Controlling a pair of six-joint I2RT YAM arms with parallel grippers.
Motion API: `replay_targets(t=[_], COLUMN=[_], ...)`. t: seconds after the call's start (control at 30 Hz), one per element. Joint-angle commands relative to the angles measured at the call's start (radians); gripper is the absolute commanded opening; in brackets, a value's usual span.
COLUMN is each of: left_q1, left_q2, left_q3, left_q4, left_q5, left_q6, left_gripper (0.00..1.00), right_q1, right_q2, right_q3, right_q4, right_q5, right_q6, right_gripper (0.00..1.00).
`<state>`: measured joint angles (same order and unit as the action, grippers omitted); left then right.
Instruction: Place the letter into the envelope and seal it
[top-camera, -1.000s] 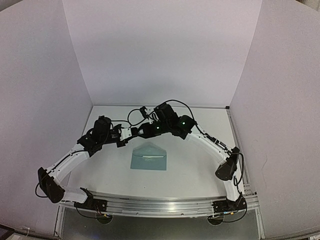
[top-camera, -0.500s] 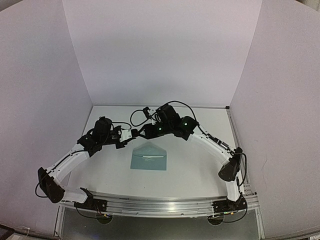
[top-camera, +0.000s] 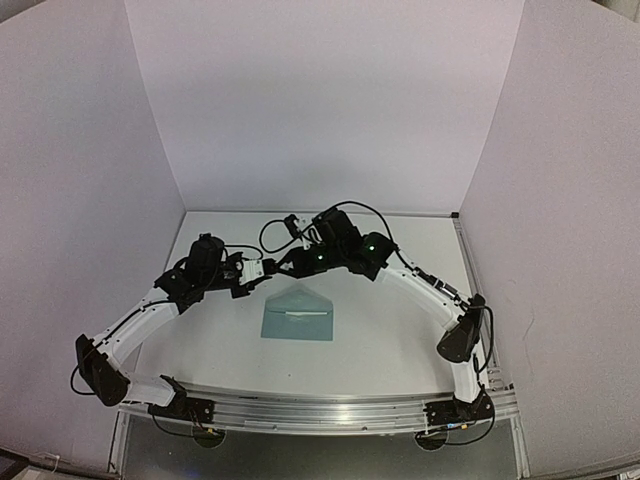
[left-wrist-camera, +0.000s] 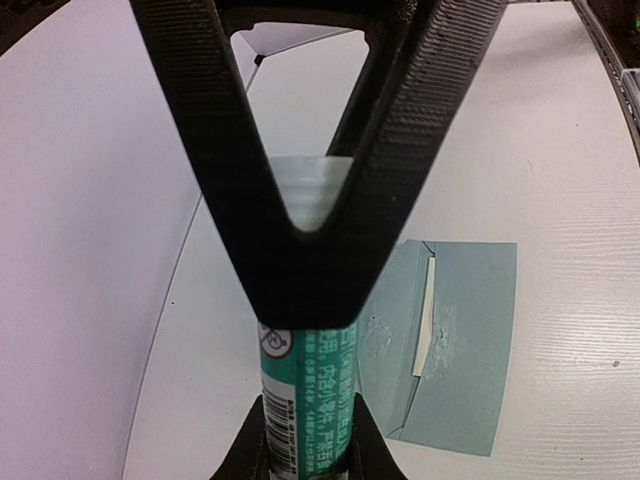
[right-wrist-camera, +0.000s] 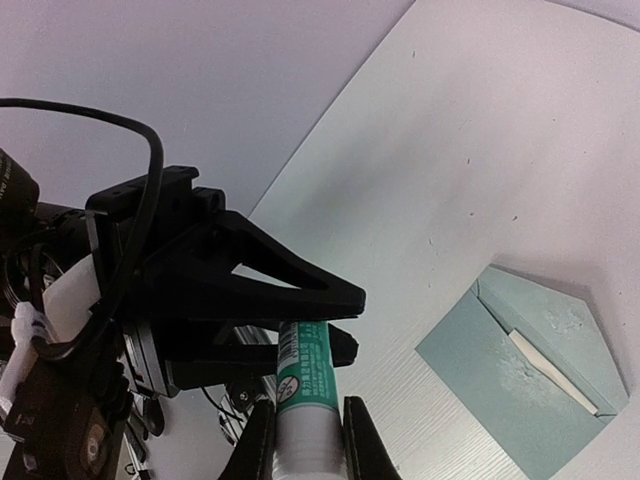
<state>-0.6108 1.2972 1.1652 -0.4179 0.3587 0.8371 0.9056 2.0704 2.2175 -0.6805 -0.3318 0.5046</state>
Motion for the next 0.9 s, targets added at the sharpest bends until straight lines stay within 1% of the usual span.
replay_targets(t=[0.0,0.27,0.5,0.57,0.6,0.67,0.7,0.77,0.8,0.87], left_q1=[-0.002,0.019,0.023,0.024,0.023,0.023,0.023,0.023,0.023,0.023], left_q2=[-0.008,-0.015,-0.021,-0.022,-0.022,-0.022,-0.023,-0.026,-0.028,-0.028], left_q3=[0.05,0.023,0.002,0.001,0.001,0.001,0.0,-0.001,-0.002,-0.002], left_q4=[-0.001,-0.028,-0.032,-0.031,-0.031,-0.033,-0.032,-0.03,-0.029,-0.028], left_q5=[-0.048,-0.092,-0.081,-0.086,-0.092,-0.103,-0.105,-0.103,-0.102,-0.101], left_q6=[-0.014,0.004,0.003,0.005,0.006,0.007,0.004,-0.001,-0.002,-0.002], left_gripper=[0.0,0.0,0.0,0.0,0.0,0.0,0.0,0.0,0.0,0.0], right_q1=[-0.055,-0.175,-0.216,-0.226,-0.239,-0.262,-0.265,-0.265,-0.266,-0.266], right_q2=[-0.076,-0.228,-0.28,-0.283,-0.292,-0.301,-0.285,-0.226,-0.186,-0.1], right_q3=[-0.058,-0.267,-0.333,-0.339,-0.356,-0.389,-0.388,-0.387,-0.392,-0.42], right_q4=[0.006,0.009,0.026,0.016,-0.002,-0.099,-0.197,-0.356,-0.411,-0.446], right_q5=[-0.081,-0.173,-0.187,-0.15,-0.081,0.13,0.288,0.504,0.597,0.695], right_q6=[0.039,0.084,0.096,0.11,0.117,0.121,0.113,0.097,0.091,0.078], right_gripper=[0.0,0.0,0.0,0.0,0.0,0.0,0.0,0.0,0.0,0.0])
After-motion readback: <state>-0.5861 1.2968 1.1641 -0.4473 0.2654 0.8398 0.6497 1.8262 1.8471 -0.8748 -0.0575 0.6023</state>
